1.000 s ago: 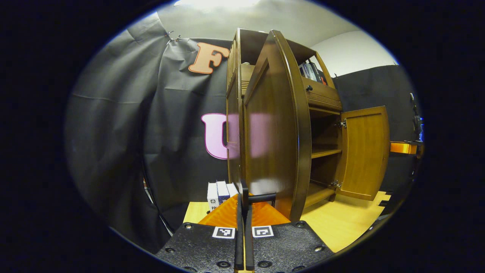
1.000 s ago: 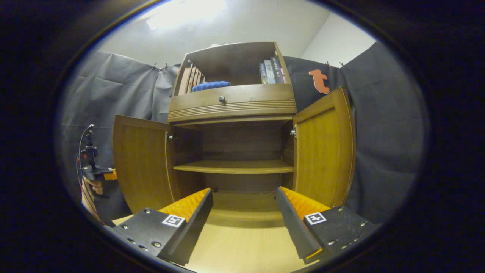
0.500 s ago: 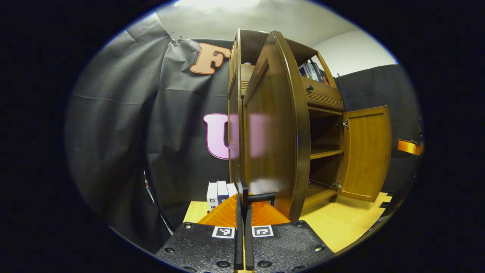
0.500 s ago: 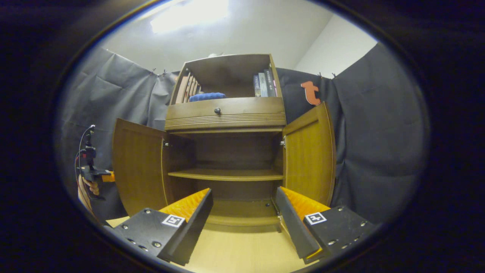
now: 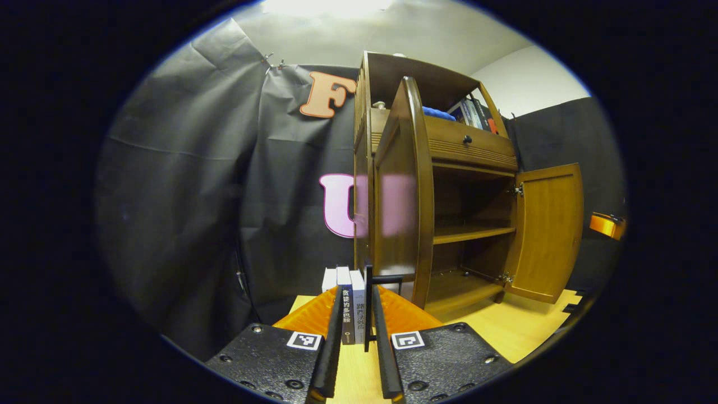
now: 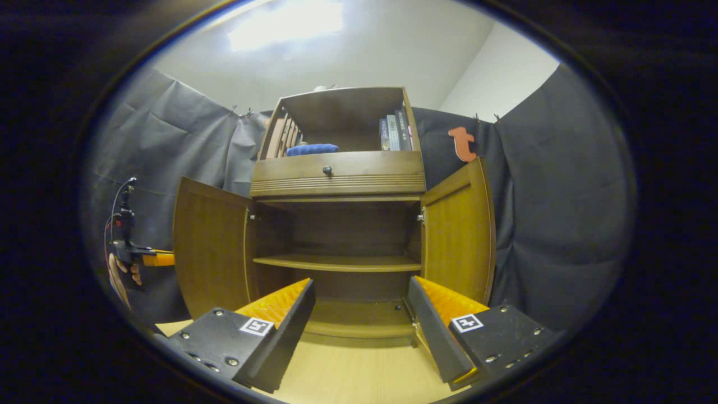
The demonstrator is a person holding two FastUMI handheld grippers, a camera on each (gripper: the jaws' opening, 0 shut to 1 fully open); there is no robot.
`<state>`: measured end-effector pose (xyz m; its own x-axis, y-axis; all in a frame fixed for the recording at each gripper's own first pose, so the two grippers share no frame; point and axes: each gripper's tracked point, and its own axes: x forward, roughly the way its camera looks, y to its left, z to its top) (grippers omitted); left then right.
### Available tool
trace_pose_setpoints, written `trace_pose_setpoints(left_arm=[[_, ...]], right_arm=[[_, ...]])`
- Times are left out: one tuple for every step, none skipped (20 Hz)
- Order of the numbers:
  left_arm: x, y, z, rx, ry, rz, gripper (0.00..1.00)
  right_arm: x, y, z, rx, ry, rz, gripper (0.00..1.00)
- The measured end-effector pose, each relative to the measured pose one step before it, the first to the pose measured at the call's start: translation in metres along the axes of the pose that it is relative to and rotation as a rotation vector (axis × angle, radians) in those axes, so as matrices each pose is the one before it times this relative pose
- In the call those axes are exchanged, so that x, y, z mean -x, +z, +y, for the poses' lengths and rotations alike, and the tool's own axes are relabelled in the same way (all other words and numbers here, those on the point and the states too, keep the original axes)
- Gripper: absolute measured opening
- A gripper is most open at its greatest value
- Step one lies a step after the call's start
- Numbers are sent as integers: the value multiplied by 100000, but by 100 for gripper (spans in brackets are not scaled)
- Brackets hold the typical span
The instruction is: Open the right door of the double-door shoe cabinet with the right hand, and open the left door with the left hand.
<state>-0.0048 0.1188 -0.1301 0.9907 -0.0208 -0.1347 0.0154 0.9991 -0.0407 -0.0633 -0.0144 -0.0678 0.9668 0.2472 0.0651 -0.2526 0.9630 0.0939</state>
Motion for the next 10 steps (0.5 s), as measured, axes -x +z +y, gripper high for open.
trace_pose_setpoints(left_arm=[[641,686,-110,-399,954,-1963,31],[601,1064,-161,-316,973,-2346,39],[457,877,-51,-286,1774,-2538,46],[438,794,19,-84,2513,-2284,53],[331,442,191,257,3758,-887,60],[398,377,2,994,2726,-232,67],[68,424,-434,1552,1724,-857,74],[196,528,-644,952,600,-733,76],[287,545,-759,-55,-162,-532,78],[-22,469,-804,515,-426,-959,83]], right_arm=[[69,72,-56,172,-102,-555,99],[134,179,-57,50,-69,-795,99],[94,264,-131,-352,-289,-931,99],[110,214,-142,-483,-234,-943,99],[43,185,-100,-362,-86,-709,99],[77,26,-194,-121,-162,-254,99],[20,100,-223,44,-445,-50,100],[-18,75,-230,251,-347,-26,100],[-73,142,-227,108,-479,-28,100],[-140,91,-284,-258,-540,-141,100]])
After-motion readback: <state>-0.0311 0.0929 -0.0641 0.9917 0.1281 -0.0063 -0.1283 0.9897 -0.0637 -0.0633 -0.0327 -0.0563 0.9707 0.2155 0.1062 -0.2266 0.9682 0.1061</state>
